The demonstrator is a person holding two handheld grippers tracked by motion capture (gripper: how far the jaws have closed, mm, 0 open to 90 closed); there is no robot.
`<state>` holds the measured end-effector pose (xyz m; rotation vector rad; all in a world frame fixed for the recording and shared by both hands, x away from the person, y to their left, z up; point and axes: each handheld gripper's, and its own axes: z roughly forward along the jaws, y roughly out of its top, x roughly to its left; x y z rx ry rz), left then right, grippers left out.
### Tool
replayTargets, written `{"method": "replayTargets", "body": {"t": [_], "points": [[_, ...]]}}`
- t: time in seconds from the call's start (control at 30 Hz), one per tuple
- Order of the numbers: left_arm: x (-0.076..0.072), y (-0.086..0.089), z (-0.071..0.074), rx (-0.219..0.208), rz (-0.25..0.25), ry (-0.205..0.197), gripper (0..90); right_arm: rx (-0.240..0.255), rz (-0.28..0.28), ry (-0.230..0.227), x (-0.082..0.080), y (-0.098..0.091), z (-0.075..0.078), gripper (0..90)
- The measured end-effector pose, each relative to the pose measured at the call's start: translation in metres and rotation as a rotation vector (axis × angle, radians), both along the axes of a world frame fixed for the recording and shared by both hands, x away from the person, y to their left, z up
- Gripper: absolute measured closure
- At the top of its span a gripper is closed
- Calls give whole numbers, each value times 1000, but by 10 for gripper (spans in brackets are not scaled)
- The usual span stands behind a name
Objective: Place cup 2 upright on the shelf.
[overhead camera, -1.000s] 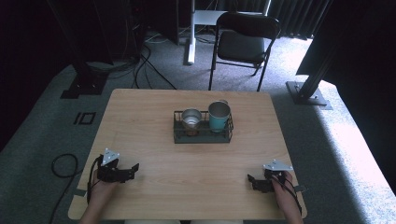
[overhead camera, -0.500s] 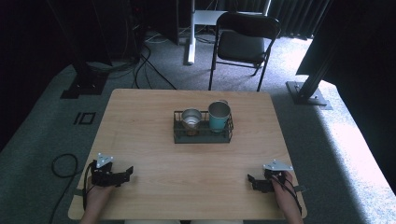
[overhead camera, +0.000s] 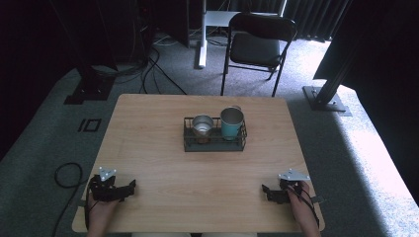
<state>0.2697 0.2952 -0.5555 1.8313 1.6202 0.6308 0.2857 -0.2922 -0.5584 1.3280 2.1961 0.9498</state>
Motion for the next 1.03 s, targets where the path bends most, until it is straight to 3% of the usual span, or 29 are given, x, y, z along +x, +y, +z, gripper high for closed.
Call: {"method": "replayTargets", "body": {"t": [0.23, 0.4, 1.03], "points": [[0, 0, -1, -1, 19, 12, 3, -1, 0, 0, 0, 0, 0, 115], [0, -3, -1, 51, 57, 27, 3, -1, 0, 0, 0, 0, 0, 115], [-2, -6, -1, 49, 70, 29, 3, -1, 0, 0, 0, 0, 0, 115]]}}
